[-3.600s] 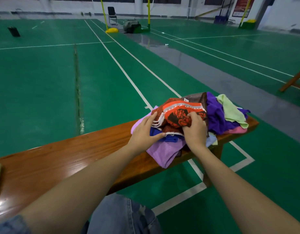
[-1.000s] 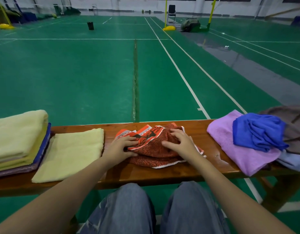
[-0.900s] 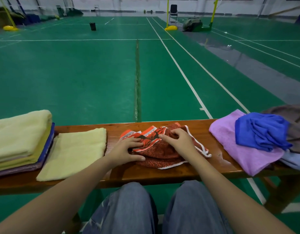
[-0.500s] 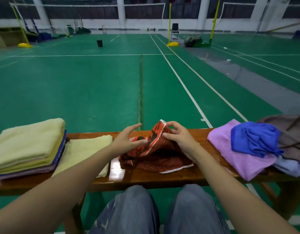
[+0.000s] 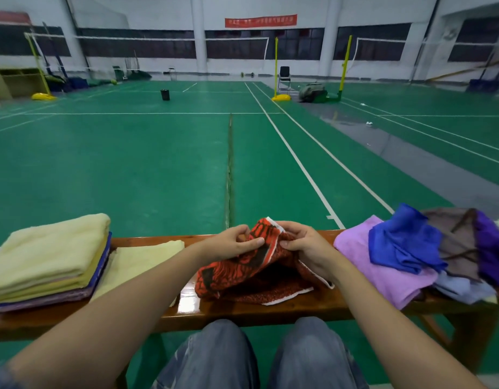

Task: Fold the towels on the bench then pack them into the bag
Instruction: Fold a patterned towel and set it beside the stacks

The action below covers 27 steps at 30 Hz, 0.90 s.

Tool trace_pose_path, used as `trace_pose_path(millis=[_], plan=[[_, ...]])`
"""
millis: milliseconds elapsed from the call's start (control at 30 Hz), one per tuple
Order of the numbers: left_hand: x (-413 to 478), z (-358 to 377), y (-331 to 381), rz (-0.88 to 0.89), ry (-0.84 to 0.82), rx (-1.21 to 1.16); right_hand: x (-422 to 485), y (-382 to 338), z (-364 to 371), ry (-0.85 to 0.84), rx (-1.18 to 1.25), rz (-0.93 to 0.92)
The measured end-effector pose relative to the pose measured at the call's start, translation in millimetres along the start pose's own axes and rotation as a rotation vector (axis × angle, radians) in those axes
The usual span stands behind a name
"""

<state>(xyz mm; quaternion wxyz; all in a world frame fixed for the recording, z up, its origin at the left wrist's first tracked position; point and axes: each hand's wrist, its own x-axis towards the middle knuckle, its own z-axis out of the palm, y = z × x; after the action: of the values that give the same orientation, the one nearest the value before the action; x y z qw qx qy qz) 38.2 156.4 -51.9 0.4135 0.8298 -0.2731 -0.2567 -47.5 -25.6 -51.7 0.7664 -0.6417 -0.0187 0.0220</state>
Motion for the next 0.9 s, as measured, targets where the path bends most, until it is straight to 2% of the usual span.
trace_pose_path(millis=[133, 367, 567, 700, 800, 900], plan=[[1, 4, -6, -0.105, 0.024, 0.089, 0, 3, -2, 0.006, 0.090, 0.006], [1, -6, -10, 0.017, 0.141, -0.102, 2, 17, -10, 0.095, 0.053, 0.023], [6, -12, -6, 0.167, 0.249, -0.226, 4, 18, 1, 0.070, -0.203, 0.102], [8, -13, -2, 0.184, 0.317, -0.287, 6, 15, 6, 0.110, -0.314, 0.110], [8, -16, -16, 0.051, 0.264, -0.108, 8, 11, 2, 0.249, -0.074, 0.045], [5, -14, -36, -0.009, 0.034, -0.029, 7, 6, -4, 0.378, 0.110, -0.014]])
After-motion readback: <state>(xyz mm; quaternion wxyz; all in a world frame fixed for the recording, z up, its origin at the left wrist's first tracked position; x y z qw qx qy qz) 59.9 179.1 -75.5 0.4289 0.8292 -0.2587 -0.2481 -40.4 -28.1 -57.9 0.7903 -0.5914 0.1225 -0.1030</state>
